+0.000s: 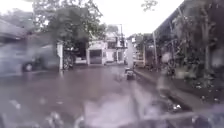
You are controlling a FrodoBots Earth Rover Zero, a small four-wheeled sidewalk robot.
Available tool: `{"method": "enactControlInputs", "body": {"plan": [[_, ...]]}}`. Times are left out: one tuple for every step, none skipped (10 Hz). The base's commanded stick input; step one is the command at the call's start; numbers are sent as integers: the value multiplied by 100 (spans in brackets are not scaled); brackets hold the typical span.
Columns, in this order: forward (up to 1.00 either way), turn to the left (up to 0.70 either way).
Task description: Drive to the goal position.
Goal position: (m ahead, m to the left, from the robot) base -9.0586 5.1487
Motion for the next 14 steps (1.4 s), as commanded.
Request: {"method": "enactControlInputs", "body": {"plan": [[100, 0], [100, 0], [100, 0], [100, 0], [100, 0], [100, 0], [100, 0], [100, 0], [100, 0], [100, 0], [100, 0], [100, 0], [100, 0], [100, 0]]}}
